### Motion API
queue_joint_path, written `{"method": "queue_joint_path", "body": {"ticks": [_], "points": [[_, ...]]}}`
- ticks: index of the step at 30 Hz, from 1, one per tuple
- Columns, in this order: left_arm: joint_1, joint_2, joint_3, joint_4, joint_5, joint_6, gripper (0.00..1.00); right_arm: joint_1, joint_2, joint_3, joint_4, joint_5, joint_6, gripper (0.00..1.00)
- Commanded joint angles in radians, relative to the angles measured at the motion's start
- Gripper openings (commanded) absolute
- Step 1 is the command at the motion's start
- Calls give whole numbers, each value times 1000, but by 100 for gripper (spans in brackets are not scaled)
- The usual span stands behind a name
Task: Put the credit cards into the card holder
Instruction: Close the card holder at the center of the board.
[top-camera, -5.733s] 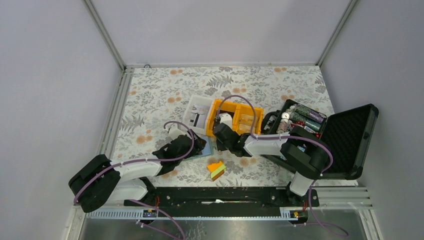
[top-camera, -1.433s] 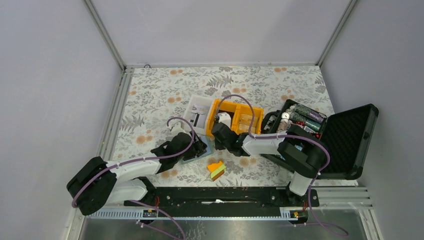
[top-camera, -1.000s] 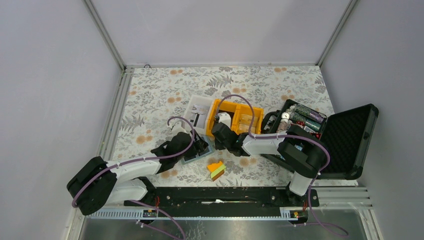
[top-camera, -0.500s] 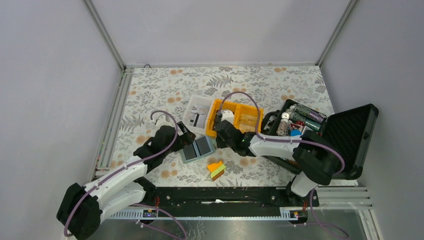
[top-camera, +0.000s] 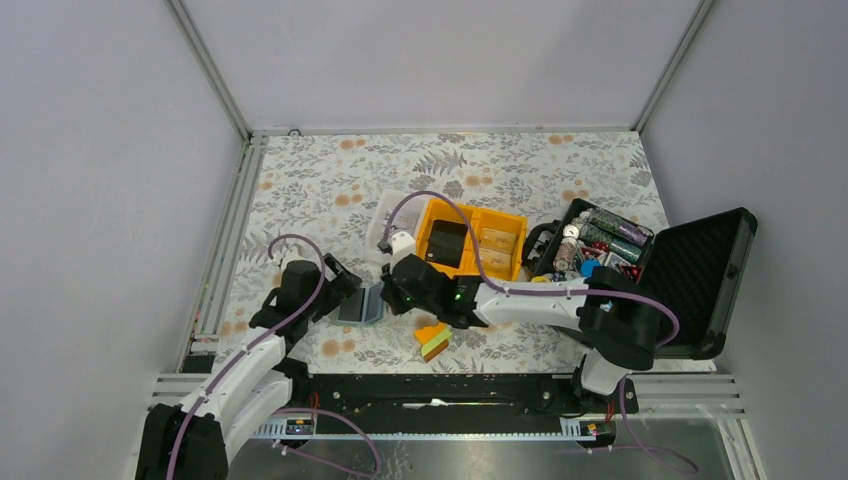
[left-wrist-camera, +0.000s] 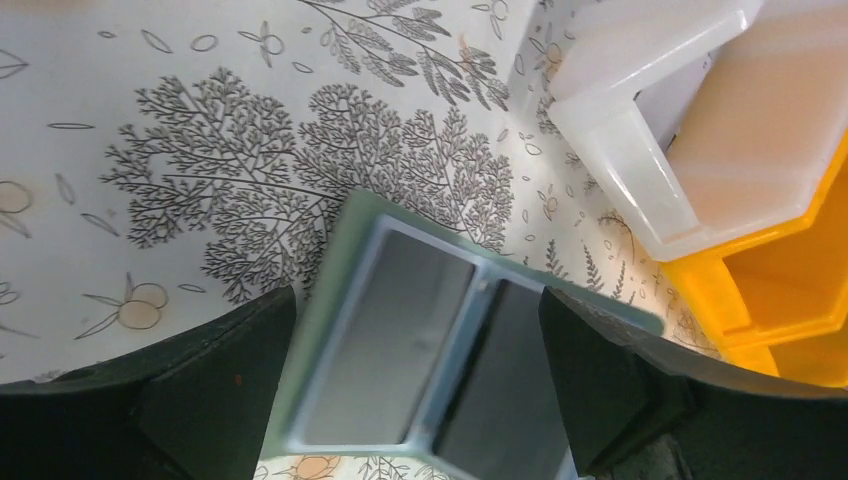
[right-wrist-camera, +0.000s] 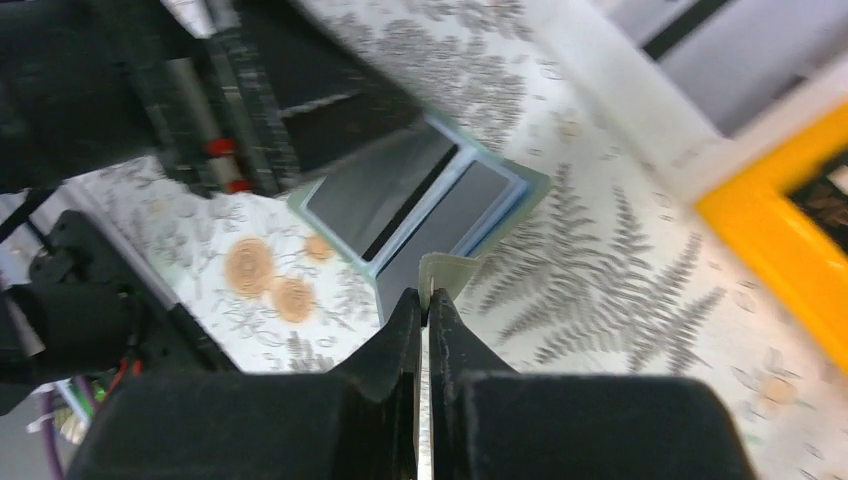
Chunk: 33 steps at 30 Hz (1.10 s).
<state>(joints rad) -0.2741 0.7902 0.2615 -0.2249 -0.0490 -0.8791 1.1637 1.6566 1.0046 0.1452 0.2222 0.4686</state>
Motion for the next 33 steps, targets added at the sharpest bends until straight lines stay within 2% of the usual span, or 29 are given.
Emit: {"method": "queue_joint_path", "body": {"ticks": [1, 4, 7, 15, 21, 26, 28, 33], "points": [[12, -4, -35, 62, 67, 6, 96, 59, 85, 100, 43, -9, -12, 0], [14, -32, -71, 76, 87, -6, 92, 71, 137, 130, 72, -30, 19, 0], [13, -61, -126, 134, 151, -52, 83, 73, 161, 149, 93, -39, 51, 0], [12, -96, -174, 236, 245, -104, 69, 73, 53, 89, 54, 130, 48, 0], [-35, 28, -188, 434, 323, -140, 67, 73, -17, 27, 25, 206, 29, 0], [-80, 126, -178, 564, 340, -158, 66, 73, 7, 38, 25, 202, 47, 0], [-79, 100, -163, 511, 308, -144, 66, 73, 32, 56, 26, 183, 53, 0], [-72, -63, -88, 183, 97, -66, 73, 74, 82, 68, 45, 138, 74, 0]]}}
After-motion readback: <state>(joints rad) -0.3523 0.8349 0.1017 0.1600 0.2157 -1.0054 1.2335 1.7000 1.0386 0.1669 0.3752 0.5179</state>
